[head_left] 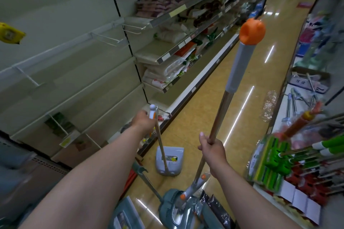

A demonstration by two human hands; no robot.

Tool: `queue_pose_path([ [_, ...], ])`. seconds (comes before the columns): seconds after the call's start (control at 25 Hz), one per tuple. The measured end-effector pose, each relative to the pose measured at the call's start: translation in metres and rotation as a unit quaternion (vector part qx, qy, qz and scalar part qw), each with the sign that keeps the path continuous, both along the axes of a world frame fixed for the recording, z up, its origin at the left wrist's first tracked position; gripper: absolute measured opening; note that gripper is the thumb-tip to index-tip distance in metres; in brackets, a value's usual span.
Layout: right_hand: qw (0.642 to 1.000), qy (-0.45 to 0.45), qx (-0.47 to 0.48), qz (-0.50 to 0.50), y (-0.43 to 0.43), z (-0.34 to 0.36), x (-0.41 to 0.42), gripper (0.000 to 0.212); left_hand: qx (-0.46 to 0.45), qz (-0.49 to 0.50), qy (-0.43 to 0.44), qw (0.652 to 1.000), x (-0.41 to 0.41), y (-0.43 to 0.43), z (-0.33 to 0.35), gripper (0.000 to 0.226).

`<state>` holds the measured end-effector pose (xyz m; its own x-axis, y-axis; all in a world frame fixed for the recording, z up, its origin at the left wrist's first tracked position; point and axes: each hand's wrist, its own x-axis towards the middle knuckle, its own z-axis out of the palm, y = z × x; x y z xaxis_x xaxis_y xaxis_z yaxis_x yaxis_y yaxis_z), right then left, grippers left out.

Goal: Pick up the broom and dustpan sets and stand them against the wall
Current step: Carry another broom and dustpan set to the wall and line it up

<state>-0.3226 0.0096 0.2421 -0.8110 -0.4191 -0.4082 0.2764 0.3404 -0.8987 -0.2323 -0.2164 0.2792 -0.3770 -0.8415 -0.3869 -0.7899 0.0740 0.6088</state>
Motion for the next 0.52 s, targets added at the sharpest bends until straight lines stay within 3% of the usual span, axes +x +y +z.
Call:
queue_pose_path([
  [0.24,1.000,0.000,-0.006,-0.012,0.009,0.012,0.000,0.043,0.029,-0.029,0.113,0.993,-0.007,0.017,0.023,0.013],
  [0.52,0.999,0.037,-0.005,-0.033,0.028,0.040,0.034,0.038,-0.040,-0.261,0.119,0.957,0.013,0.033,0.097,0.025],
])
